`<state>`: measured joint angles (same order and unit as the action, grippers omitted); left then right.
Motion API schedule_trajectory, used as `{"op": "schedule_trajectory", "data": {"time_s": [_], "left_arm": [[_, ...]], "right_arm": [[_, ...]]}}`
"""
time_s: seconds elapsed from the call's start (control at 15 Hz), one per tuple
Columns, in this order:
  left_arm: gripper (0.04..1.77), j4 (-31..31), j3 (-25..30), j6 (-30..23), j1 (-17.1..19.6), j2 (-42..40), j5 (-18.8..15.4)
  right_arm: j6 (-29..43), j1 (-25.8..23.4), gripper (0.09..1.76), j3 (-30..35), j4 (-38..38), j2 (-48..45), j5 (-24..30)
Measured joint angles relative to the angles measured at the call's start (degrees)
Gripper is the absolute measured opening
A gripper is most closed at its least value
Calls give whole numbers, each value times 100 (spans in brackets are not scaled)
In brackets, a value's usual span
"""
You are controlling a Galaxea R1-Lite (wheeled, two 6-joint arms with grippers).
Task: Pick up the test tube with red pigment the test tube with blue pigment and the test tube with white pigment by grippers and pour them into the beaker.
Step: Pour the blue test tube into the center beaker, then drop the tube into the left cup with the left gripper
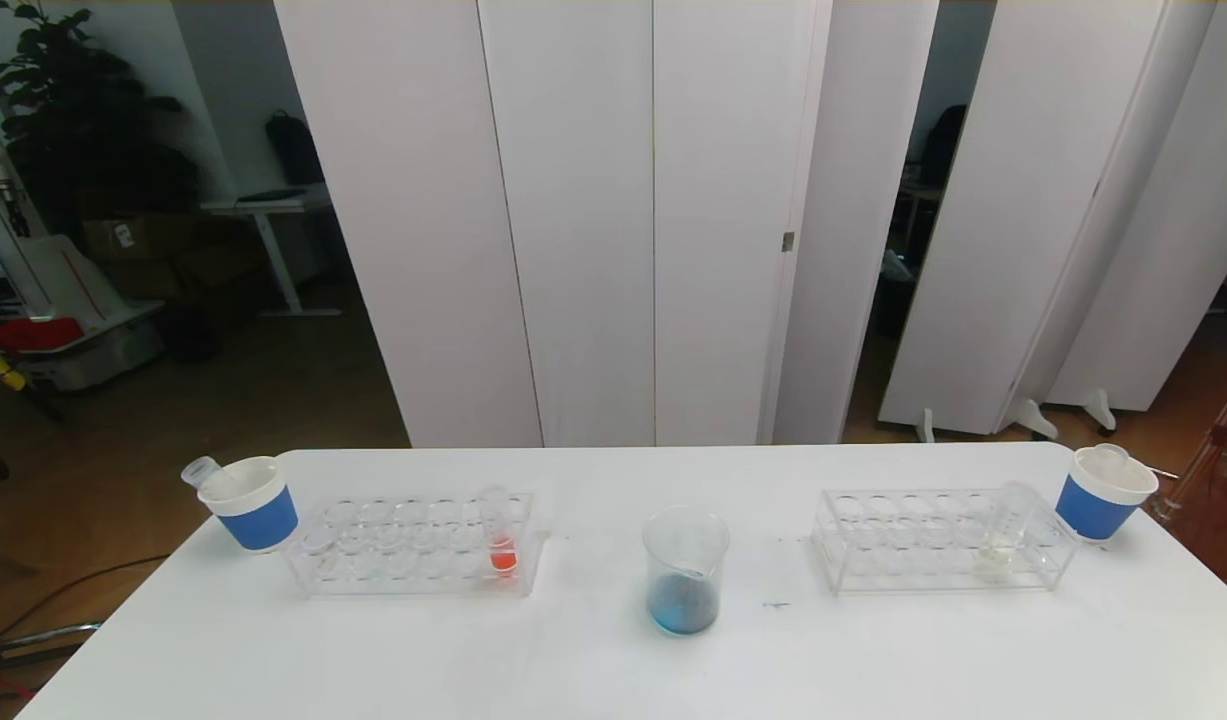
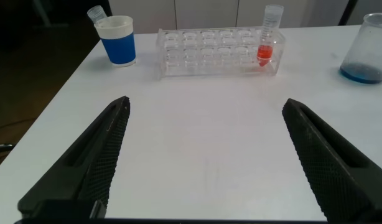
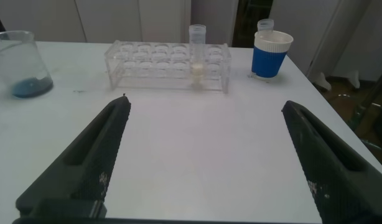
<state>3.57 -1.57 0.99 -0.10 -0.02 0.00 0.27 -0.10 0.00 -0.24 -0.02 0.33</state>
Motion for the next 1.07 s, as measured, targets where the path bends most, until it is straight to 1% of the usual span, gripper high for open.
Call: {"op": "schedule_trajectory", "data": {"time_s": [0.13, 1.07], "left_arm": [[175, -286, 87, 5, 0, 2, 2], [175, -295, 148, 6, 0, 2, 7]], "right_arm": [[0, 0, 175, 0, -2, 0, -2], [0, 0, 175, 0, 0, 0, -2]]}}
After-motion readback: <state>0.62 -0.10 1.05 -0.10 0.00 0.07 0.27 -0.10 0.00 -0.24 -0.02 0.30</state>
